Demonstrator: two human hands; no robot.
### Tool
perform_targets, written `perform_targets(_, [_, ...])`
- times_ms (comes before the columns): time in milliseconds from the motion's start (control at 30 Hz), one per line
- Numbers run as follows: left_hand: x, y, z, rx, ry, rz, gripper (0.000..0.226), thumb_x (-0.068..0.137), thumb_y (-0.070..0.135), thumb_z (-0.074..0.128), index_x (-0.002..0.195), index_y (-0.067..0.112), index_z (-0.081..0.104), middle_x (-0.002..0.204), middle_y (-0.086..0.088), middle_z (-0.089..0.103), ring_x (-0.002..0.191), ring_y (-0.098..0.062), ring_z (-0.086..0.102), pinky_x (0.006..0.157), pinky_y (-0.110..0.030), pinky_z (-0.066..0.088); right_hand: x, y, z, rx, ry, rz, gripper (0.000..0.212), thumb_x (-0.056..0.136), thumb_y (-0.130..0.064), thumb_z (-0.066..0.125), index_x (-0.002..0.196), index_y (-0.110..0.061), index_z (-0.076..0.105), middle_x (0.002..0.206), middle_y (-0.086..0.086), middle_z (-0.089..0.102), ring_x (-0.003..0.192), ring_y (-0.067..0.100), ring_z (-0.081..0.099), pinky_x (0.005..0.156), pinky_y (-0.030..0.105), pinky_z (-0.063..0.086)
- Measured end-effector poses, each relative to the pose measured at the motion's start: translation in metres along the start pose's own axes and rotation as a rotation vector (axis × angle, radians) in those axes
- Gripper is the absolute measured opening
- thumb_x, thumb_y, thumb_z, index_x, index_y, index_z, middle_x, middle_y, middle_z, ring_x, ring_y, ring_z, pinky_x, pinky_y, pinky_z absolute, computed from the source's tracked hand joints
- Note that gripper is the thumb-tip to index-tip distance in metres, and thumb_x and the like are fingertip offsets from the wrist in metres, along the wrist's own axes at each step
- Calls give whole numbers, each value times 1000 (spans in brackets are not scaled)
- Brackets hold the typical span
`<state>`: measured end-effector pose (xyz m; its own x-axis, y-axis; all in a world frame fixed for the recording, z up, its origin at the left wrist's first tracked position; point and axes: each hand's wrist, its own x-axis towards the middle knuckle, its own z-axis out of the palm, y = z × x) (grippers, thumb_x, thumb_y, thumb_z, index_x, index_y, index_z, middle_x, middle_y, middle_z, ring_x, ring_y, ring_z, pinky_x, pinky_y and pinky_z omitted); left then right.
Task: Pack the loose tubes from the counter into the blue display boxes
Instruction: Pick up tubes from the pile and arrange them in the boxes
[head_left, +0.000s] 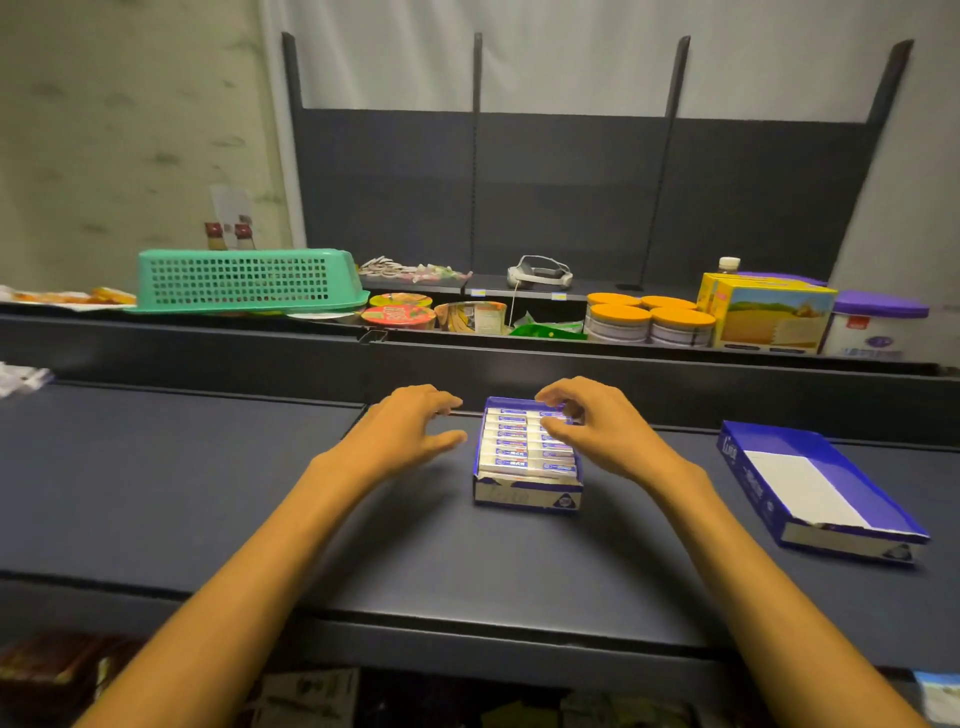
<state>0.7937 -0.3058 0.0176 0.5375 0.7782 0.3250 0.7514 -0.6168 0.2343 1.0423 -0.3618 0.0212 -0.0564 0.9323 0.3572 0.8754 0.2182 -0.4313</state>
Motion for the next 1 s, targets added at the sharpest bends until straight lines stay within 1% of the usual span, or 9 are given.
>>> perform_targets(100, [-24,-20,-16,99,18,-98,59,91,49,57,143,25,43,135,0,54,123,-17,49,101,-36,45,5,-27,18,-25,-16,-72,39,92,-35,62,128,-30,52,132,-6,54,118,11,50,97,33,46])
perform_targets(167, [-45,-34,-26,167,20,-147,62,91,52,54,145,25,39,138,-1,50,127,-19,45,99,-40,45,6,-52,33,-31,-41,-131,42,93,-36,60,133,-30,50,138,-6,50,125,13,45,101,32,40])
perform_targets(233, [-66,-50,-36,208,39,-189,63,92,54,52,146,26,37,140,-1,47,129,-20,42,97,-40,43,8,-78,48,-54,-69,-180,45,93,-38,59,136,-28,48,142,-4,46,129,14,42,105,34,38])
perform_targets(300, [-90,-69,-46,231,70,-228,63,91,56,51,145,27,37,140,0,46,130,-20,41,98,-39,42,12,-105,66,-83,-87,-234,48,93,-40,58,138,-27,46,144,-2,44,130,16,41,106,35,39])
perform_targets(367, [-116,-90,-55,256,67,-259,63,91,56,50,146,27,37,141,0,45,131,-20,39,100,-39,40,15,-135,85,-95,-102,-270,49,93,-40,58,138,-26,45,144,-1,43,130,17,41,106,37,39])
perform_targets(467, [-159,-129,-72,275,48,-301,63,93,56,48,147,26,35,142,-1,43,131,-21,39,100,-39,39,20,-183,119,-119,-133,-316,49,93,-38,58,139,-24,44,144,1,42,130,19,40,106,38,37])
perform_targets(600, [-219,-190,-106,281,63,-351,63,92,56,49,146,26,37,140,-1,44,129,-22,40,99,-40,41,26,-255,169,-139,-169,-361,51,93,-38,57,140,-23,42,146,2,41,134,21,36,109,42,33])
perform_targets(867, [-331,-309,-169,298,48,-451,63,91,58,49,145,29,36,142,1,43,130,-20,40,101,-39,41,41,-409,254,-103,-183,-447,51,94,-39,56,140,-23,42,146,1,41,134,22,36,107,40,33])
perform_targets(1000, [-371,-362,-193,315,69,-523,64,91,59,48,146,30,35,142,3,42,130,-17,40,99,-39,42,57,-467,288,-100,-183,-496,50,93,-39,57,139,-23,43,145,1,42,133,22,36,106,40,34])
